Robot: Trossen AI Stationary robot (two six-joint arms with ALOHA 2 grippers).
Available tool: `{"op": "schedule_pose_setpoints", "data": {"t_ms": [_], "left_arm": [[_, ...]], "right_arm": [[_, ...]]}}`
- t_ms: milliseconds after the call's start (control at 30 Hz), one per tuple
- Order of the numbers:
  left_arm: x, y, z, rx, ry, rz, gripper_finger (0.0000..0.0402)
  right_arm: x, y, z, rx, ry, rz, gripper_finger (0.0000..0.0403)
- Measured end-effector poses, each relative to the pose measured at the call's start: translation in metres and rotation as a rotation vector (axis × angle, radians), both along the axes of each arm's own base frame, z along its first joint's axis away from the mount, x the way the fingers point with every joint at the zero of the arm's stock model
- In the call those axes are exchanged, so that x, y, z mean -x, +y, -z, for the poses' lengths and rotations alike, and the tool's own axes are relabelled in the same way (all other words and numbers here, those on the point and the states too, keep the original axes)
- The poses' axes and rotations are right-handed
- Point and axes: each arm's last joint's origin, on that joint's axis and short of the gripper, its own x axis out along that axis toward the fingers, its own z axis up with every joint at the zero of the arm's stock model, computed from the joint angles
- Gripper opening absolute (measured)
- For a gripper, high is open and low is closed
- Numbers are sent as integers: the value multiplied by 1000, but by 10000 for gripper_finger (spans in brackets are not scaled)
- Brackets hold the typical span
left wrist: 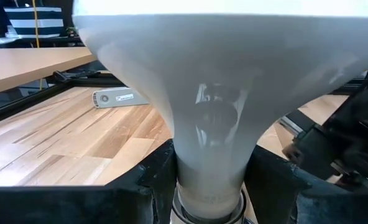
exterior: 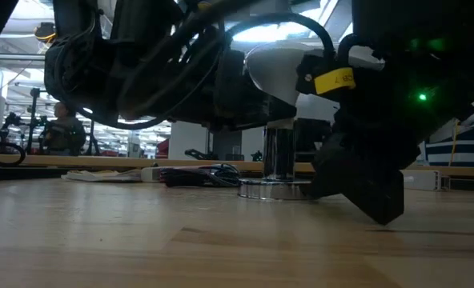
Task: Screw lightbulb
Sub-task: Insert the lightbulb into the lamp
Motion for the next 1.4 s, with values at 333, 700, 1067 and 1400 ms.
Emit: {"op": "schedule_pose_setpoints", "data": {"t_ms": [333,700,1067,1400], "left_arm": [[0,1,0,-5,0,-14,153],[0,-1,0,11,-2,16,153],[0,-1,0,14,-3,2,153],[0,0,0,12,-2,4,153]], "right_arm": [[-3,-21,-2,112,38,41,5],[9,12,-22,70,-26,-56,5],[-6,23,-23,2,-91,-157,5],[-10,28,-3,-60,-69,-170,5]]}}
